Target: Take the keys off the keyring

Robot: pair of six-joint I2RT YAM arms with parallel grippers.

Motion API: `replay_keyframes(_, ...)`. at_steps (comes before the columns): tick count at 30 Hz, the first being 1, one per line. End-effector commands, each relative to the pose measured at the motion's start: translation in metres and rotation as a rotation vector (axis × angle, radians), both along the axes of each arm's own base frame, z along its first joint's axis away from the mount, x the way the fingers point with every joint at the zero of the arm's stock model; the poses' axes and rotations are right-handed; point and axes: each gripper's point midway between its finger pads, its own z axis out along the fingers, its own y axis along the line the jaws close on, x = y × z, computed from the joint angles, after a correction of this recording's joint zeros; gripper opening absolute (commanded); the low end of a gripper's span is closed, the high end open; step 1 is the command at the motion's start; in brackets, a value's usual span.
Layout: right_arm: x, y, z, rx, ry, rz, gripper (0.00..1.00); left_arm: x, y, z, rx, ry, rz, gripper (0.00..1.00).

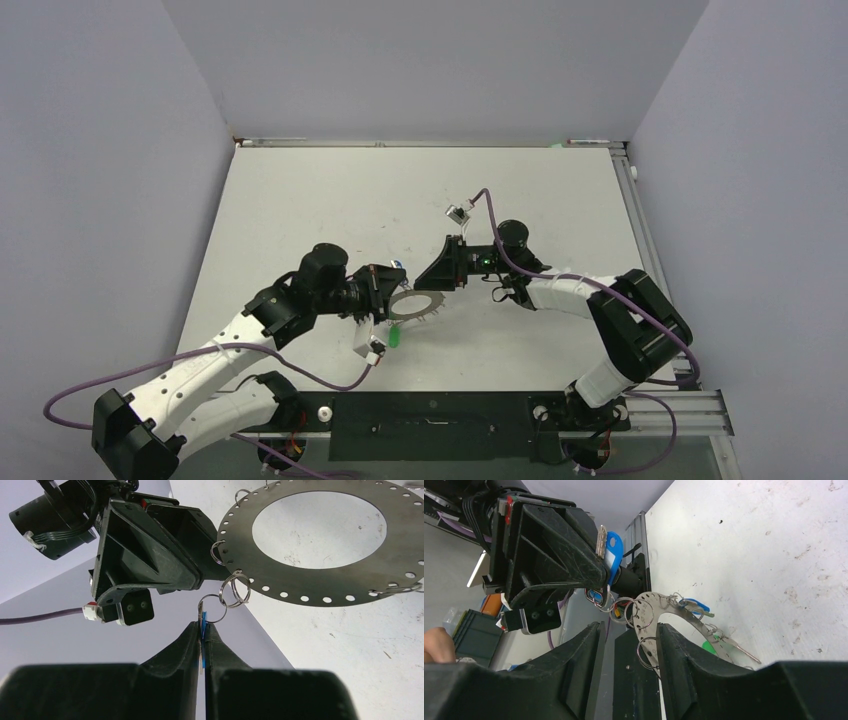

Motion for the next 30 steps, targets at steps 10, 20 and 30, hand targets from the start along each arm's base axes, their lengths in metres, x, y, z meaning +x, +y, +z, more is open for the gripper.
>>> replay_keyframes(10, 0.003, -0.009, 0.035, 0.081, -0.287, 0.040, 0.46, -0.003, -0.004, 0.019, -0.050, -0.008, -0.016, 0.00)
replay_keyframes(20, 0.022, -0.009, 0.010, -0.097, -0.369, 0.036, 0.37, -0.002, -0.001, 0.015, -0.029, 0.025, 0.007, 0.00)
replay_keyframes(30, 0.005, -0.008, 0.006, 0.007, -0.111, 0.013, 0.34, 0.003, -0.002, 0.019, -0.040, 0.022, 0.021, 0.00)
